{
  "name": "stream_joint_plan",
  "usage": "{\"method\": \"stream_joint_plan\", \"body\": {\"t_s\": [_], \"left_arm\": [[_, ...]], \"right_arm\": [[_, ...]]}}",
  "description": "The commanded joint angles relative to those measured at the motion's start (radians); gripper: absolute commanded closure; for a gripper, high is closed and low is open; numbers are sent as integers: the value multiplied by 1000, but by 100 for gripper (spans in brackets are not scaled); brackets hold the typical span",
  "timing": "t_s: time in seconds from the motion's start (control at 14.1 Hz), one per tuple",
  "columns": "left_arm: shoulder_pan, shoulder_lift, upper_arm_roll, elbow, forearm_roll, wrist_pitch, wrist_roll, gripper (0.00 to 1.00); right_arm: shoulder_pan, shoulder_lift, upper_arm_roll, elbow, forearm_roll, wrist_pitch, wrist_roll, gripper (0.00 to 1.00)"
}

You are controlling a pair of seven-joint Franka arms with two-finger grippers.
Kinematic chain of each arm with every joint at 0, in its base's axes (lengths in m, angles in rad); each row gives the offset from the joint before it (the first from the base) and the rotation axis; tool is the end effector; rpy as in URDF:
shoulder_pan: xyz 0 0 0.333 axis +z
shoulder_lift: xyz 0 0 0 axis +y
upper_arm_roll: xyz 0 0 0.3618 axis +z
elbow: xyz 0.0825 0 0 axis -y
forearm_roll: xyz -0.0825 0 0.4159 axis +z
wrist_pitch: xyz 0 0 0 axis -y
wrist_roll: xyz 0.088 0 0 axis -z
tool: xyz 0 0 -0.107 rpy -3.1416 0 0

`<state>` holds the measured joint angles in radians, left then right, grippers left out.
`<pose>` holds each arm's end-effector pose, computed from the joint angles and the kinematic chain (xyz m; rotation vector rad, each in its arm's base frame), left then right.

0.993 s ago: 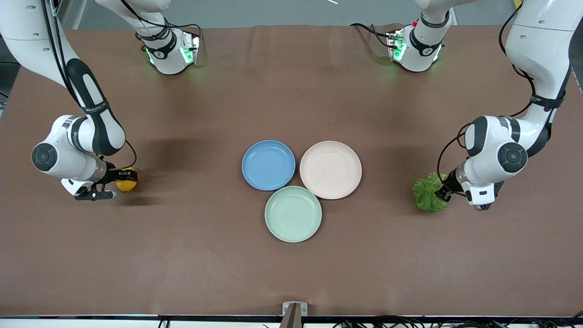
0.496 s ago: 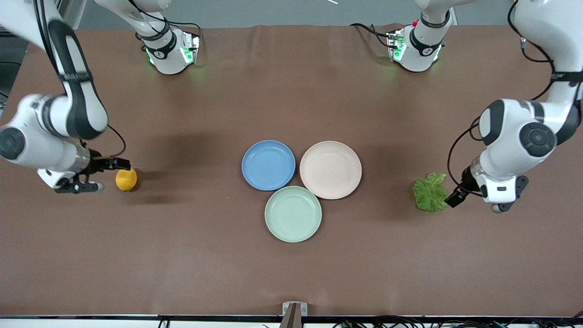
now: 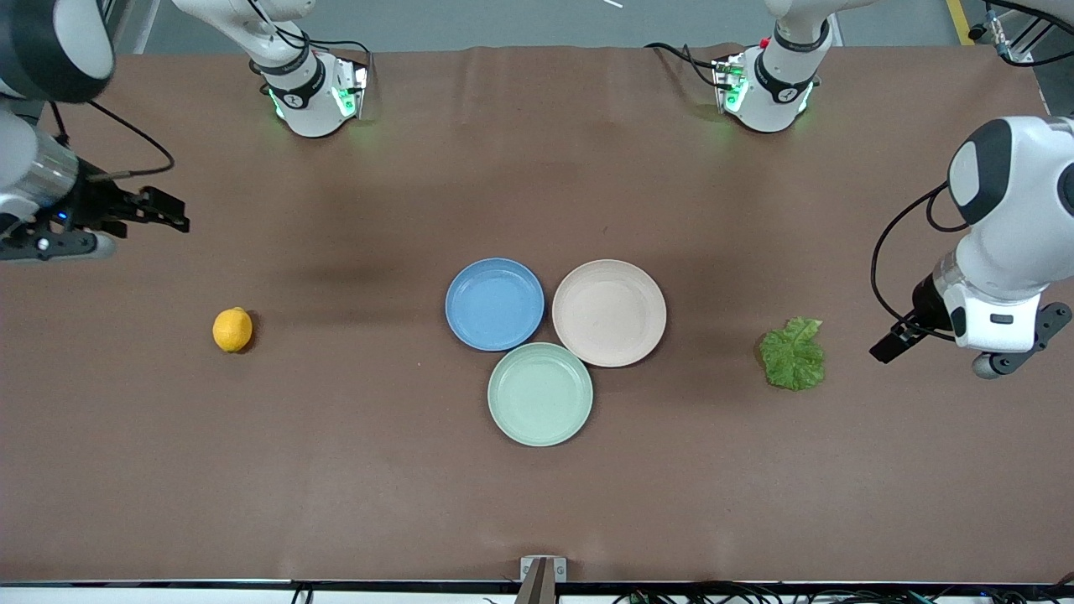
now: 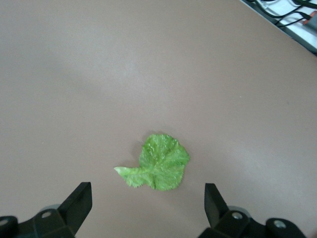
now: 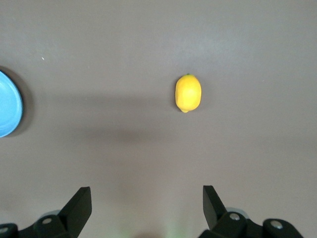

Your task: Pick lemon and lettuce from plates

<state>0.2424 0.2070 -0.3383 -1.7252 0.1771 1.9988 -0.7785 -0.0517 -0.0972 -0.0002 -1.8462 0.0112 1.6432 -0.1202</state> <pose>0.6660 -0.0369 0.5067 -2.9343 -0.9477 -0.1742 0.5465 -0.0273 0.5929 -3.1154 -0.1043 0.1629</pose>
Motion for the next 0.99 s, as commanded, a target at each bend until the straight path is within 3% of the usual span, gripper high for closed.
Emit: {"method": "stream_joint_plan", "body": {"t_s": [0.0,0.35,0.64,0.92], "left_arm": [[0,-38,-22,61,2,-113,24,0],[-8,-130,-30,96,-27,-235,223,0],[-118,-201,115,87,-111,-314,325,0],[-120,-300,166,18,-165,-327,531,0]], "right_arm": [[4,30,-3,123,-7,-57,14,0],[7,31,-1,258,-4,-135,7,0],[12,75,-1,324,3,-125,7,0],[18,137,-1,383,3,-76,4,0]]}}
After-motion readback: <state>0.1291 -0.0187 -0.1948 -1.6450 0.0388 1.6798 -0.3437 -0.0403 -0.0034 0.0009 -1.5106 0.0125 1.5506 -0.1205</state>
